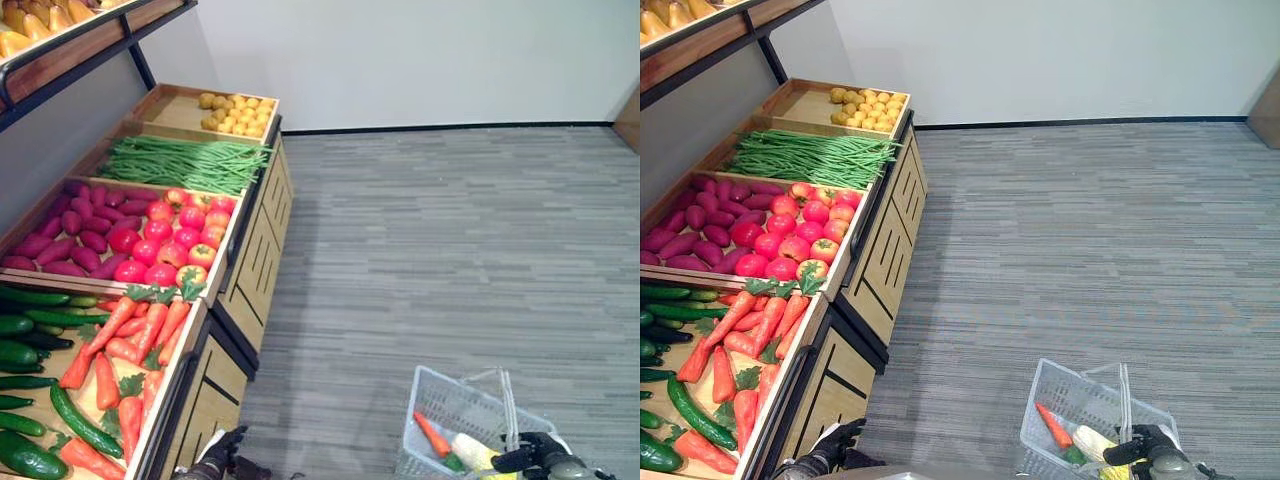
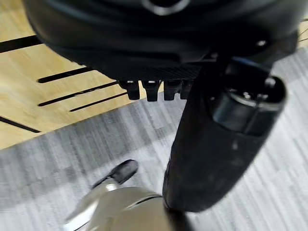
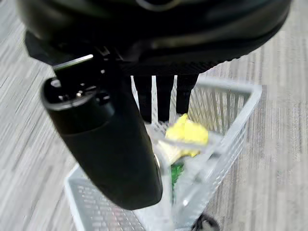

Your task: Get the vegetables into the basket

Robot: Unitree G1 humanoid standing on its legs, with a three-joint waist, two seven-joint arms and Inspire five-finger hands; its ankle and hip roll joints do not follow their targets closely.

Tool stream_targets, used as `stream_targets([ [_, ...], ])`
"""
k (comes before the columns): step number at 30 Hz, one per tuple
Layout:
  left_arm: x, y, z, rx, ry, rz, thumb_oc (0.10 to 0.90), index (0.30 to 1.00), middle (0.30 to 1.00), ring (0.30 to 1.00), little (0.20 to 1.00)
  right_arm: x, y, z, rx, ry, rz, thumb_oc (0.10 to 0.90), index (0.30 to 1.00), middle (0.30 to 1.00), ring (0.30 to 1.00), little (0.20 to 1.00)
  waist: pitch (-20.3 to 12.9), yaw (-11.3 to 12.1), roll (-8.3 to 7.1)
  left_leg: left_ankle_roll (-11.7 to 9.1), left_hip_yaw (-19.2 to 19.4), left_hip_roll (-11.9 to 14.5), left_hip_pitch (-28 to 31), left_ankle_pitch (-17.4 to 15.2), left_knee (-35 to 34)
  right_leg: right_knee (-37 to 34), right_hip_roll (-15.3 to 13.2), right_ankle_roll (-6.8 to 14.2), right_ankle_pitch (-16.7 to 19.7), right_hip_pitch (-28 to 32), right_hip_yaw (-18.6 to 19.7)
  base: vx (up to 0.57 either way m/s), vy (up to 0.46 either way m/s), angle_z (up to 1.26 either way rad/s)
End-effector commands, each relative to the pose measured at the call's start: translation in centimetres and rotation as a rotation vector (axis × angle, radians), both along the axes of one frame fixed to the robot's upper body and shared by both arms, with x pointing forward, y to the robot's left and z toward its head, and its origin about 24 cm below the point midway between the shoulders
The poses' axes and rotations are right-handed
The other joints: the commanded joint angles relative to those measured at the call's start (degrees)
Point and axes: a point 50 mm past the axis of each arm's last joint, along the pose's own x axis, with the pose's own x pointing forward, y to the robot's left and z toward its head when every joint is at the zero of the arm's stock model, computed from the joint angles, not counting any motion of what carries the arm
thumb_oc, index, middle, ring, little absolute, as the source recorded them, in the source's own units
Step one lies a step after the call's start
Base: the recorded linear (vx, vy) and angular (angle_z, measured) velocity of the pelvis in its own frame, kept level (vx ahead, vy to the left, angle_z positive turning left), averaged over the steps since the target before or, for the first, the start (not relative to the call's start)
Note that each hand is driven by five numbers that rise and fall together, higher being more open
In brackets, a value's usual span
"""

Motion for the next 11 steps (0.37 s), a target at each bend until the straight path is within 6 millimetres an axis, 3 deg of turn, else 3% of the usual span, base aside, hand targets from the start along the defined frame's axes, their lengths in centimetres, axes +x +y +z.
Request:
stream_targets([
  [1, -2.8, 2.5, -0.1, 0.077, 0.095, 0.027, 0.900, 1.000, 1.000, 1.000, 1.000, 2.1, -2.5, 2.3, -0.092, -0.150, -0.108, 0.900, 1.000, 1.000, 1.000, 1.000, -0.95, -0.19, -3.92, -3.52, -2.85, 2.63, -4.31, 2.52, -0.59, 0.31, -4.42, 4.61, -1.54, 2.61, -1.91, 0.00, 0.000, 0.00],
  [7, -2.7, 2.5, -0.1, 0.064, 0.078, 0.087, 0.900, 1.000, 1.000, 1.000, 1.000, 0.1, -2.3, 1.6, -0.058, -0.157, -0.230, 0.900, 1.000, 1.000, 1.000, 1.000, -1.06, -0.41, -4.02, -3.51, -2.92, 2.65, -4.26, 2.41, -0.59, 0.31, -4.49, 4.63, -1.60, 2.69, -2.06, 0.00, 0.000, 0.00],
  [11, -3.0, 2.8, -0.1, 0.084, 0.083, 0.141, 0.900, 1.000, 1.000, 1.000, 1.000, -1.5, 0.8, -0.8, 0.062, -0.100, -0.217, 0.900, 1.000, 1.000, 1.000, 1.000, -1.03, -0.58, -4.37, -3.47, -2.89, 2.61, -4.28, 2.47, -0.59, 0.31, -4.55, 4.57, -1.51, 2.77, -2.10, 0.00, 0.000, 0.00],
])
